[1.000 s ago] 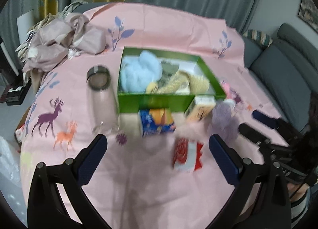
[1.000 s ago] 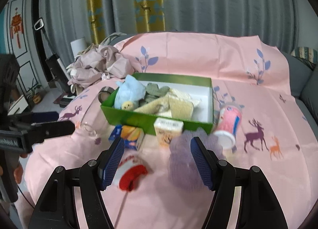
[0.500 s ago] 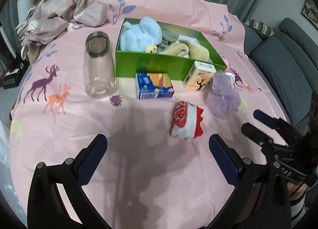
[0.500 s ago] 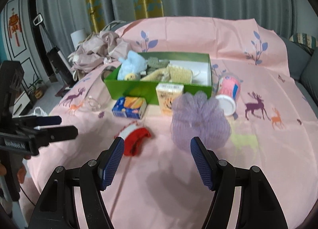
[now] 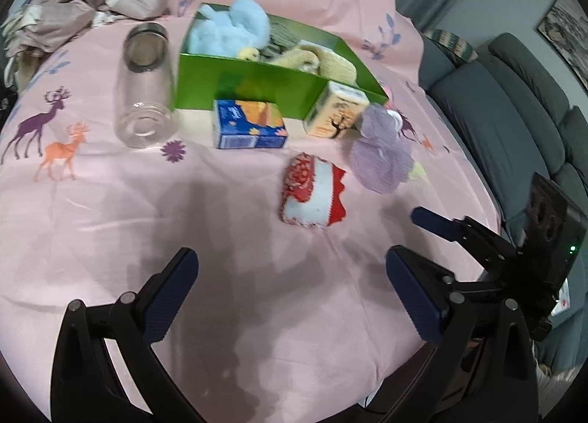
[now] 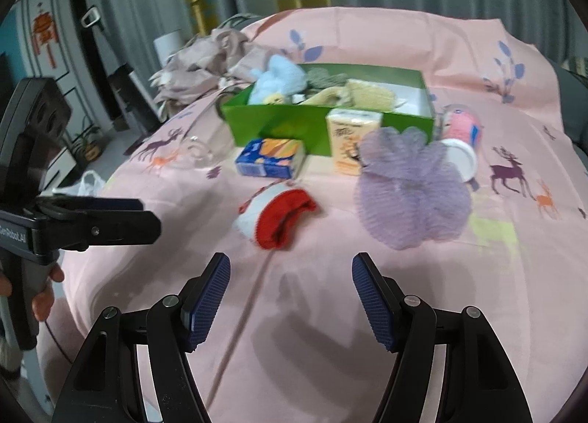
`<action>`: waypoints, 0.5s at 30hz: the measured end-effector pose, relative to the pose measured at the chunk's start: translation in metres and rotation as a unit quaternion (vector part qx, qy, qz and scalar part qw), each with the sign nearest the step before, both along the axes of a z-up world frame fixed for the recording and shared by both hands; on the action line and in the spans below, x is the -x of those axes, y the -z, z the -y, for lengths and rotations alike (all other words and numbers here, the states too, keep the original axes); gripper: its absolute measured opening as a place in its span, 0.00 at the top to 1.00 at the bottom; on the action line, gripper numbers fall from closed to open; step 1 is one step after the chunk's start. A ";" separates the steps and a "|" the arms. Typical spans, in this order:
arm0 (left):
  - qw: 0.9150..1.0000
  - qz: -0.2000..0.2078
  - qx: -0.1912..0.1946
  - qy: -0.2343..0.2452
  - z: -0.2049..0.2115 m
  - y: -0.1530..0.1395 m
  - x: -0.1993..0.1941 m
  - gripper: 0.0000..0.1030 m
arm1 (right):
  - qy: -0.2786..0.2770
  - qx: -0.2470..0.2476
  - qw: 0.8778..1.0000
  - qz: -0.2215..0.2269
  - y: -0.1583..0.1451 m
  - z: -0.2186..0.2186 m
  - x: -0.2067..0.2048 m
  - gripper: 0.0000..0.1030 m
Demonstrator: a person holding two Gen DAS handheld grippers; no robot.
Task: Organize soft objects
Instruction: 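Move the right tool toward the red-and-white sock on the sheet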
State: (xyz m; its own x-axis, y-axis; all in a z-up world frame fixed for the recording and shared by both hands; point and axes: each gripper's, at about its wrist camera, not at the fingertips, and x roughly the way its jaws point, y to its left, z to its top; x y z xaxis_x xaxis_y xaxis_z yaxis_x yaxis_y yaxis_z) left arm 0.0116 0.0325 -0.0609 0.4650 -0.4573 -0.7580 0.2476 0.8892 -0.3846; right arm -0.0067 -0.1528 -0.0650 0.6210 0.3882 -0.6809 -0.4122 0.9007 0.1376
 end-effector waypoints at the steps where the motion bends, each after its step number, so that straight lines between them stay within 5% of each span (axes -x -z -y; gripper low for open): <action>1: 1.000 0.000 -0.003 0.002 0.000 0.001 -0.001 0.01 | -0.004 0.002 1.000 -0.001 0.002 -0.002 0.000 0.32; 15: 0.999 -0.021 0.032 0.023 0.007 0.017 -0.022 0.01 | -0.016 -0.012 0.999 -0.027 0.023 -0.005 -0.016 0.32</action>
